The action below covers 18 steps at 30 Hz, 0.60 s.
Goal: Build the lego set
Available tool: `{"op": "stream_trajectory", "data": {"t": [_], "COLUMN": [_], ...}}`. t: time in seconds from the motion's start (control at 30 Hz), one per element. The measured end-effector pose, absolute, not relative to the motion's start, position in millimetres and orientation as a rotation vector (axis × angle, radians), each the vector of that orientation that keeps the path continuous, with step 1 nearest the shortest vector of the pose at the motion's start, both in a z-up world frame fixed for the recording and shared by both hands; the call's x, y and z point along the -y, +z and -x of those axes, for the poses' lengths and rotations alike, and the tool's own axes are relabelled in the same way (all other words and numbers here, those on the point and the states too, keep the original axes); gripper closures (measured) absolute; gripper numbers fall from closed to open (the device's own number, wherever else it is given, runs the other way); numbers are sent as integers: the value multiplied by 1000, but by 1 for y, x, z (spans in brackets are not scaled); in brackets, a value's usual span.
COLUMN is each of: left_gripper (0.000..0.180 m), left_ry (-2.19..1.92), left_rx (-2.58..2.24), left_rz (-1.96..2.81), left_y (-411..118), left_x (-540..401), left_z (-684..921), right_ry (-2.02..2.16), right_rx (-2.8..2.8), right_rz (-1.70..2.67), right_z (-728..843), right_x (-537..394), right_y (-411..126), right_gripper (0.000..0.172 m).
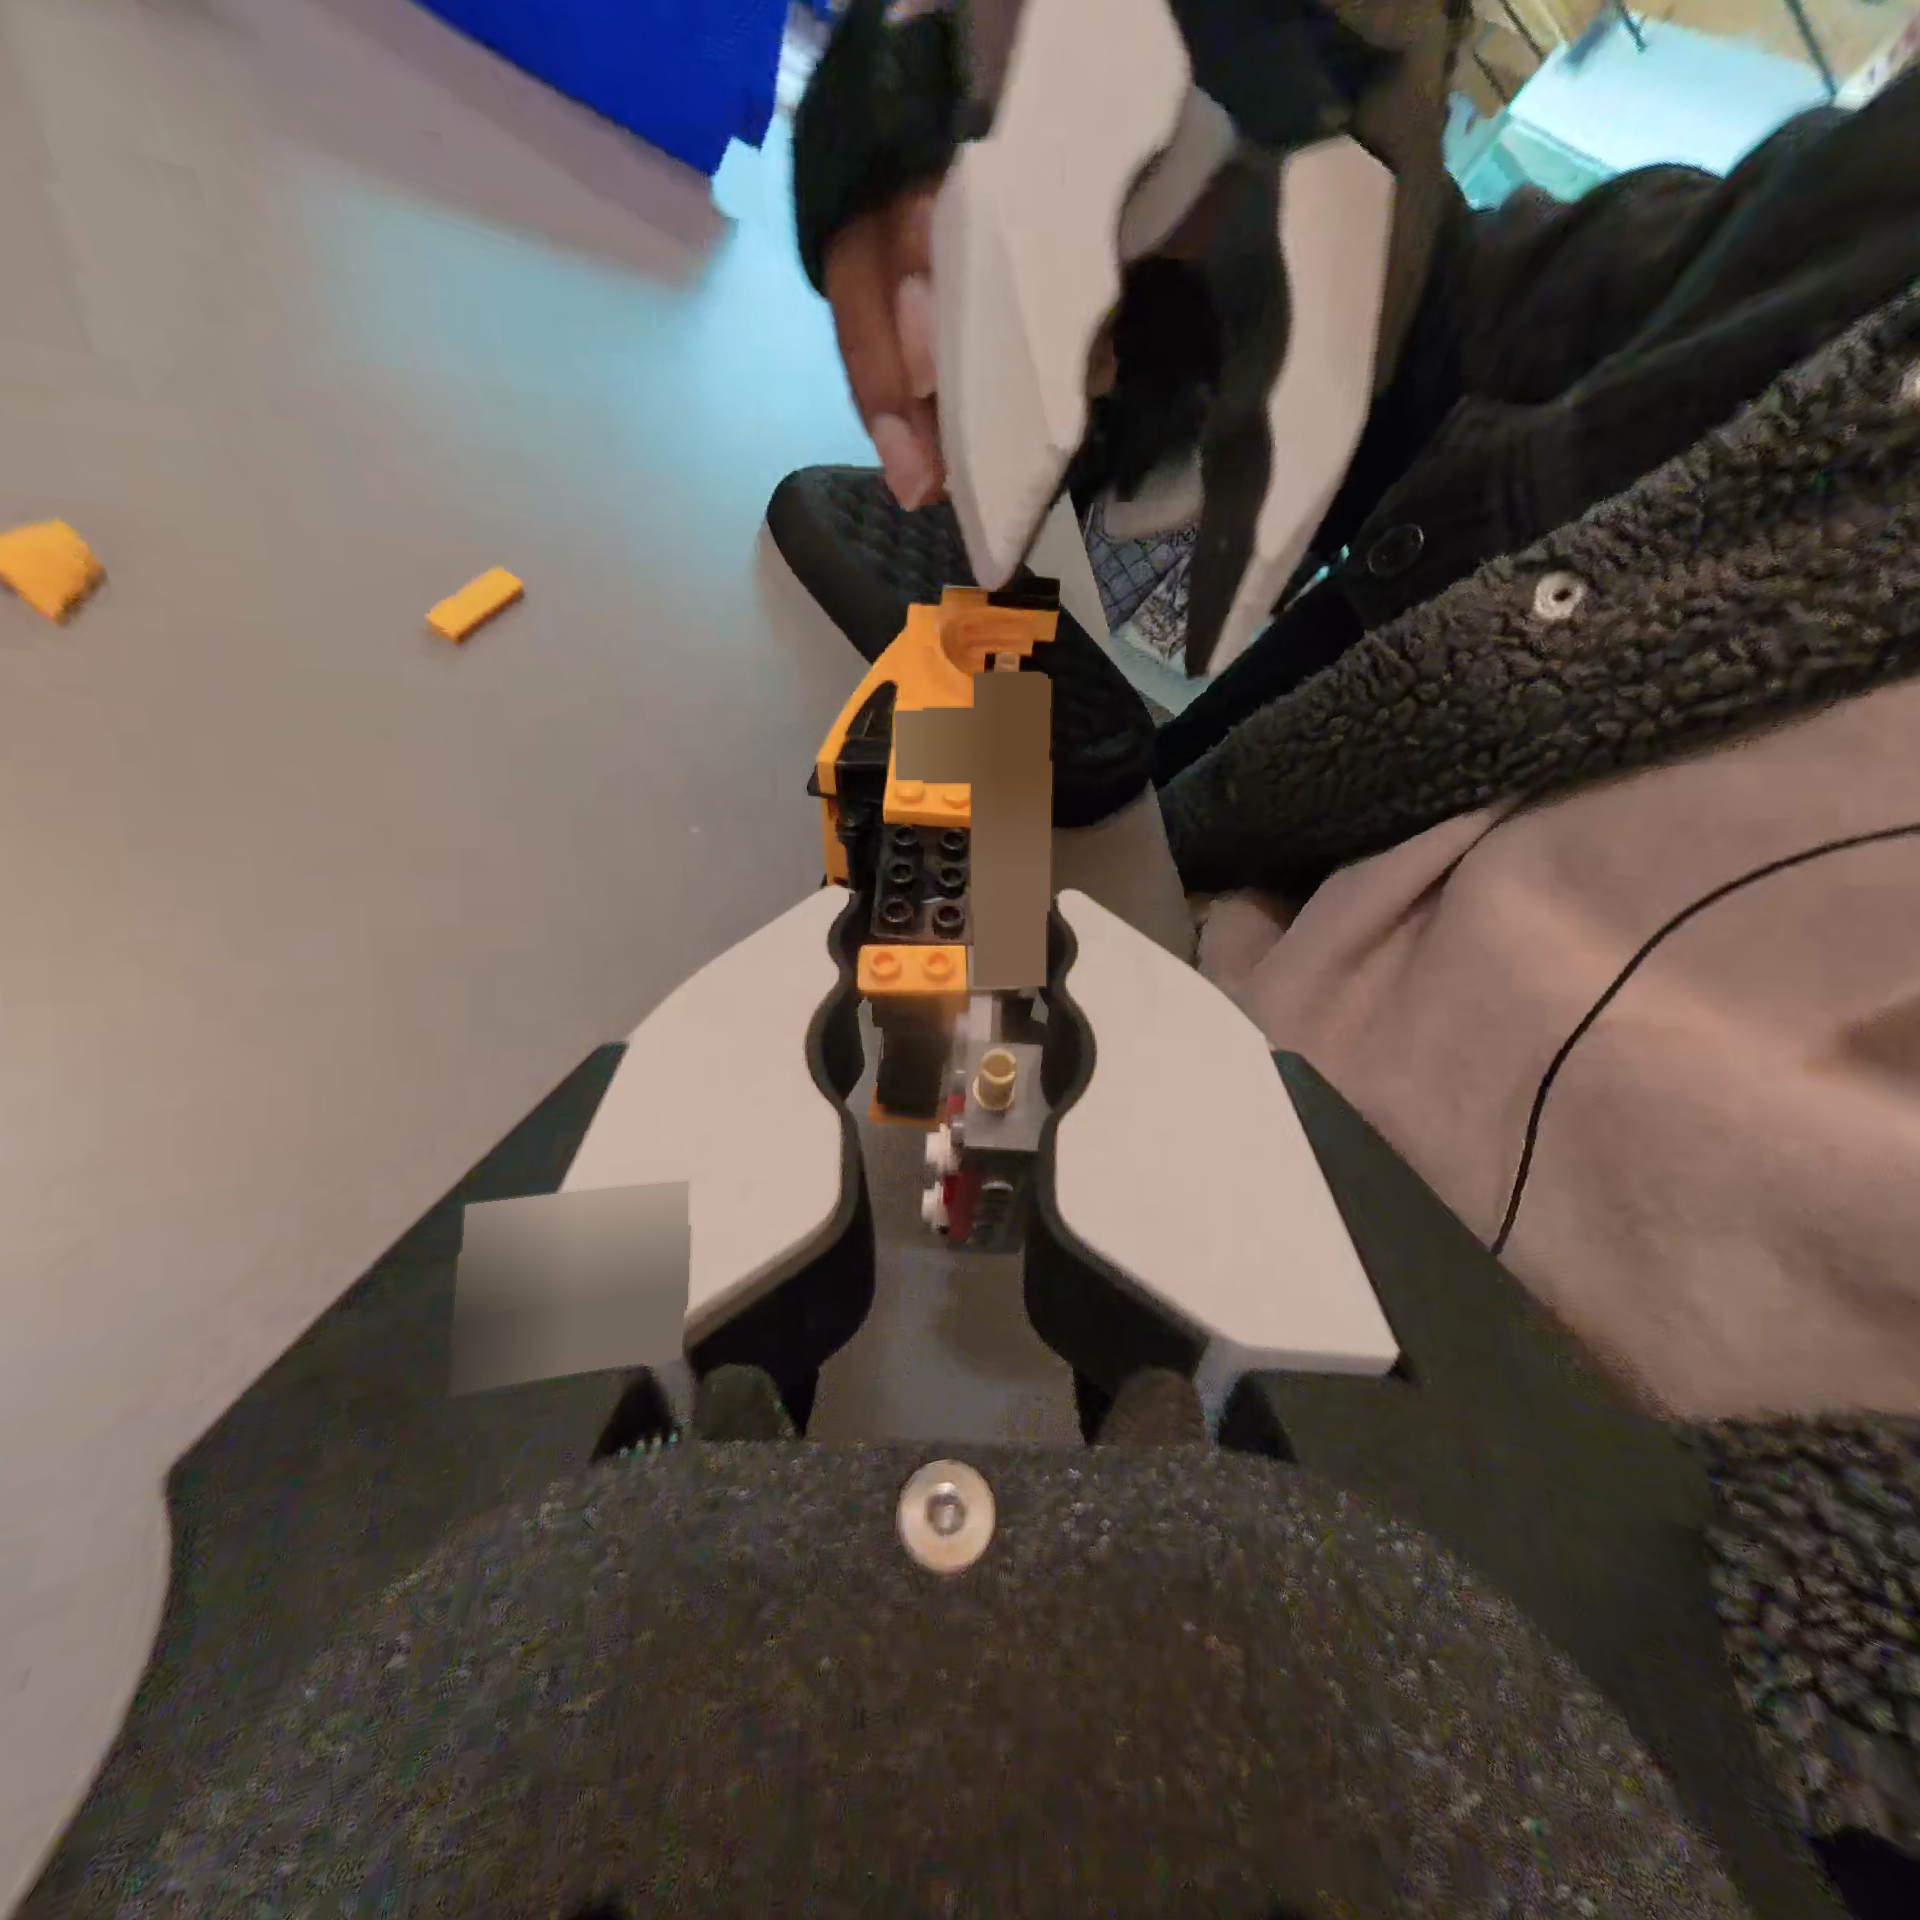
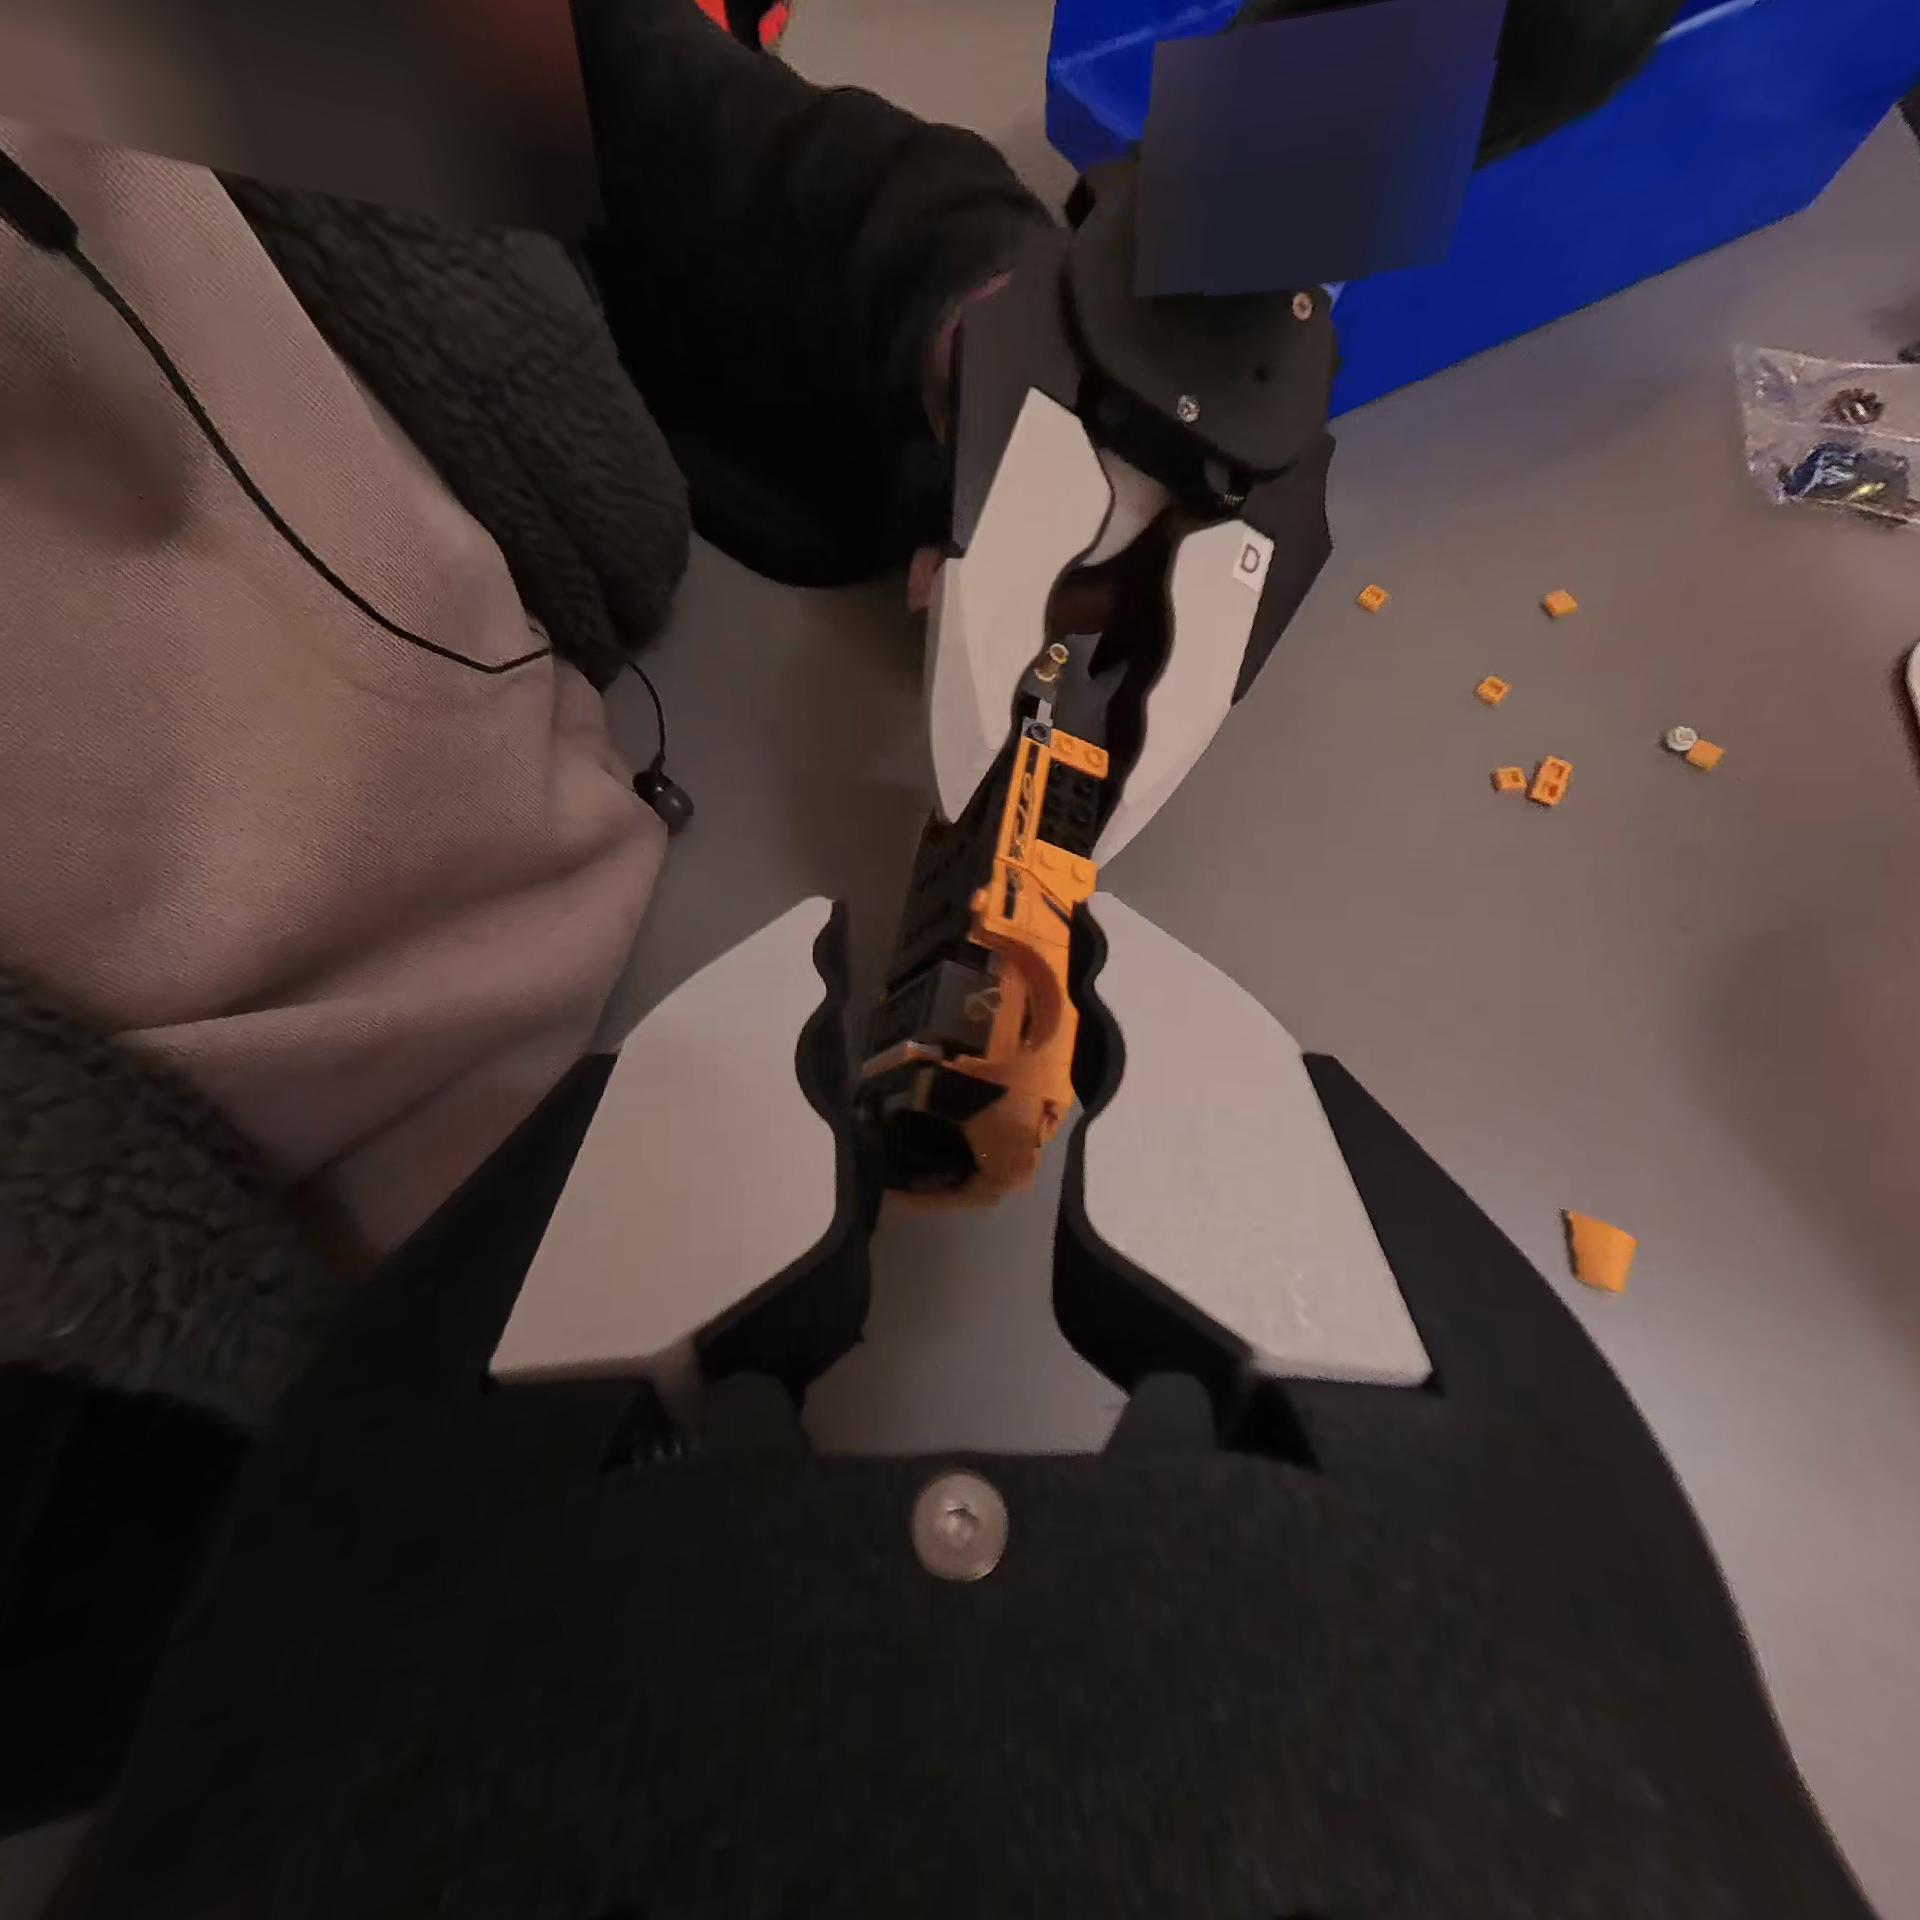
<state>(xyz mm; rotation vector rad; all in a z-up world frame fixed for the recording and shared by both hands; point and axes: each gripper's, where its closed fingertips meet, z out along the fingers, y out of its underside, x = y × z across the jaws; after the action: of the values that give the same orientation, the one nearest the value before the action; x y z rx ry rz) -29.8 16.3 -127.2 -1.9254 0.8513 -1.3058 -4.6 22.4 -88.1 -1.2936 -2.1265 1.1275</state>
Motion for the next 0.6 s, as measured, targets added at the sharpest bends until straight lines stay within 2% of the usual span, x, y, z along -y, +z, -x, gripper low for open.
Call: {"op": "stream_trajectory", "data": {"t": [0.6], "left_gripper": [150], "left_ry": [-1646], "left_rx": [-526], "left_rz": [2035], "left_y": [-130], "left_x": [-24], "left_z": [40], "right_ry": [1006], "right_rx": [2180], "right_rz": [1316], "right_z": [27], "right_x": [-26], "right_y": [-108], "right_gripper": [130]}}
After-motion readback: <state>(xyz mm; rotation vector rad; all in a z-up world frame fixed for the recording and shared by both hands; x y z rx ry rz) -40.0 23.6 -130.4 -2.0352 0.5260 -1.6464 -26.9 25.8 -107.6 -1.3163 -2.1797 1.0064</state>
